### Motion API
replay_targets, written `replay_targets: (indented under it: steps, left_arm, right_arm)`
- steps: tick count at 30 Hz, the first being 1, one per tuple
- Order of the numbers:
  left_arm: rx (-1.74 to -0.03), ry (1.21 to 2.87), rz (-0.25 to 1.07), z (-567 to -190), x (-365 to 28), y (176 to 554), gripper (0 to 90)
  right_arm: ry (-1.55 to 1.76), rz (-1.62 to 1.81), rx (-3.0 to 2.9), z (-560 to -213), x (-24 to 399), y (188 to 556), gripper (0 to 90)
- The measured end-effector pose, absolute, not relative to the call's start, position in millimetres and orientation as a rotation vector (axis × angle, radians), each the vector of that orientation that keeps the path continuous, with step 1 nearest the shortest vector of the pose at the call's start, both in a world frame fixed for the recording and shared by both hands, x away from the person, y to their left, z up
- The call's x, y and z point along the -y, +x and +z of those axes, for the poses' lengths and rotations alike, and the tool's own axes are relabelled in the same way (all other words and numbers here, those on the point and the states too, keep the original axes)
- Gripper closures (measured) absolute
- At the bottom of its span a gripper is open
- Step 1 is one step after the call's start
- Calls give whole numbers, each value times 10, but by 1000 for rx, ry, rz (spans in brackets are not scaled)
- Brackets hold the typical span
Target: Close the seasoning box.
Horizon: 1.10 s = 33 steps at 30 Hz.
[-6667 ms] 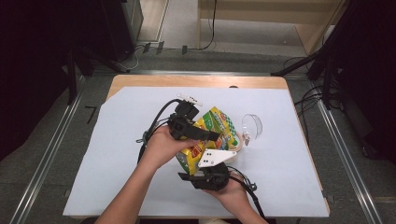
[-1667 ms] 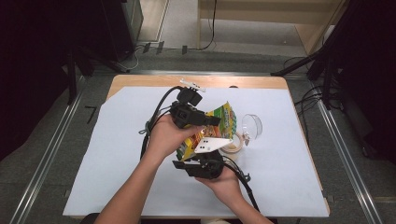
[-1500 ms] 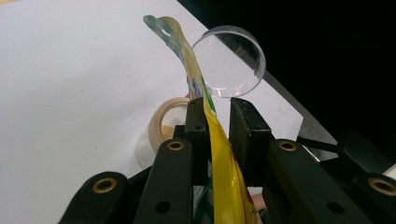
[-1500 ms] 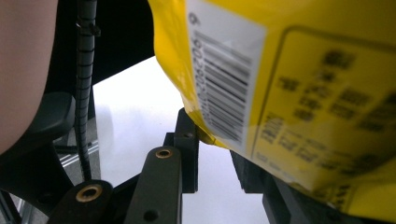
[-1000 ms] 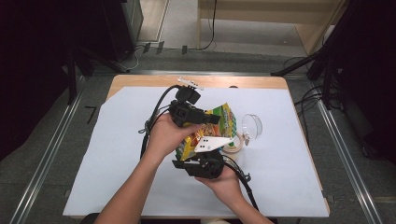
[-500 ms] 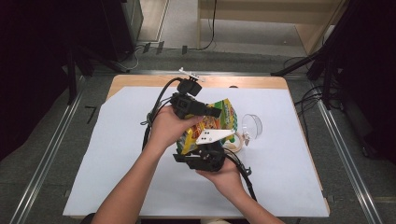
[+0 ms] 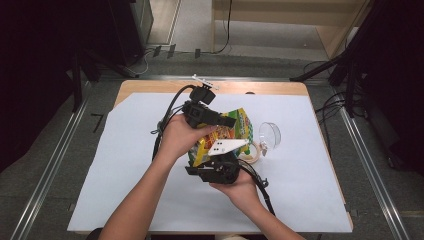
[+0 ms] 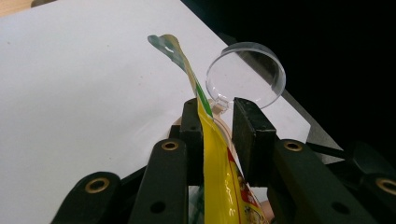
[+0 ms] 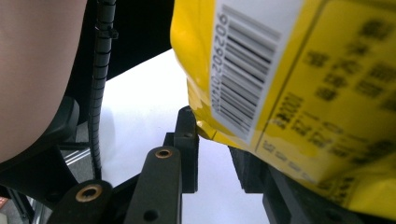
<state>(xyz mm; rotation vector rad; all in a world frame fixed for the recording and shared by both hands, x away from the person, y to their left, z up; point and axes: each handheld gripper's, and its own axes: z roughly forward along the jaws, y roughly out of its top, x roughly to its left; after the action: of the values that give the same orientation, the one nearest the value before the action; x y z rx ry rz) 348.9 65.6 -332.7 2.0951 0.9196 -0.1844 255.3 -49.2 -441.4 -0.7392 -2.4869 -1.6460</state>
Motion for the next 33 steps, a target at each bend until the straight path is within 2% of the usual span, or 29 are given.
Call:
replay_targets:
  steps: [33]
  left_arm:
    - [-899, 2086, -171, -3335, -620, 3427, 751]
  right_arm:
    - [-746, -1653, 2506, -4439, 531, 2513, 754]
